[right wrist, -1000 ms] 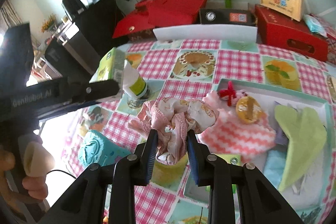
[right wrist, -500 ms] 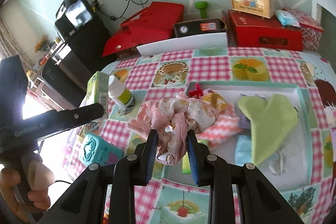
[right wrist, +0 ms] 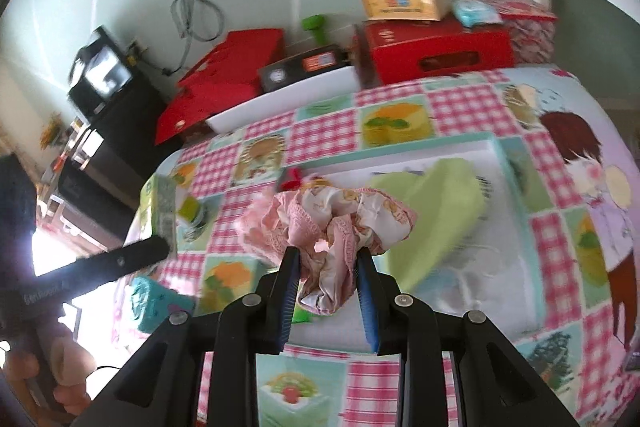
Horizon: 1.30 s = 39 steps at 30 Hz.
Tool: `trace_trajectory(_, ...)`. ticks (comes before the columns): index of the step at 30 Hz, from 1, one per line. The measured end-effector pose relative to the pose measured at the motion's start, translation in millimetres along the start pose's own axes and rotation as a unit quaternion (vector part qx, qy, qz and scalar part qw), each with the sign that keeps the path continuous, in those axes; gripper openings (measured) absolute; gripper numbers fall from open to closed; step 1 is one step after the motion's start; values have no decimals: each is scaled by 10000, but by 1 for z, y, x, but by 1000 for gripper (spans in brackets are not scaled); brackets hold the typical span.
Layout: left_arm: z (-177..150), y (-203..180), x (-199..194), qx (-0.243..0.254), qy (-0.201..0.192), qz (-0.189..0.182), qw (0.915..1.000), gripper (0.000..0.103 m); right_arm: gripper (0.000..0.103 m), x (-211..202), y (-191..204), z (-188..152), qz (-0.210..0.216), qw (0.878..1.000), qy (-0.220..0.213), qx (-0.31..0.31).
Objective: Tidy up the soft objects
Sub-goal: 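Carry the pink cloth with the right gripper while the left gripper carries the tissue pack to the tray, then lower the pink cloth into the tray with the right gripper while the left gripper lowers the tissue pack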
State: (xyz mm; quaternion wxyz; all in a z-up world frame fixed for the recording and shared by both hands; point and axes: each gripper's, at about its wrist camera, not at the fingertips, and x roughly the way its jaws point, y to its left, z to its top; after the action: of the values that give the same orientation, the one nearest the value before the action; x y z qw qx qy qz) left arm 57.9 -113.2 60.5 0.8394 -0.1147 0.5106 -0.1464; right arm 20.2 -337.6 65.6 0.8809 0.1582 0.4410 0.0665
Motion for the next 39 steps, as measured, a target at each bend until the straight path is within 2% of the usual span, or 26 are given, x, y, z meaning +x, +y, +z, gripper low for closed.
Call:
trace_trajectory(7, -8, -24, 24, 261, 258, -58, 9993, 48, 30, -11, -46, 0, -353, 9983, -123, 446)
trace_trajectory(15, -13, -43, 48, 508, 517, -46, 9974, 48, 30, -12, -80, -4, -642, 9951, -74, 746)
trace_trajectory(23, -19, -52, 72, 587, 814, -40, 9949, 48, 30, -1, -98, -9, -816, 9926, 90, 895)
trace_trajectory(39, -34, -65, 121, 730, 1332, 62, 9884, 48, 30, 45, -117, -30, -939, 9876, 724, 1032)
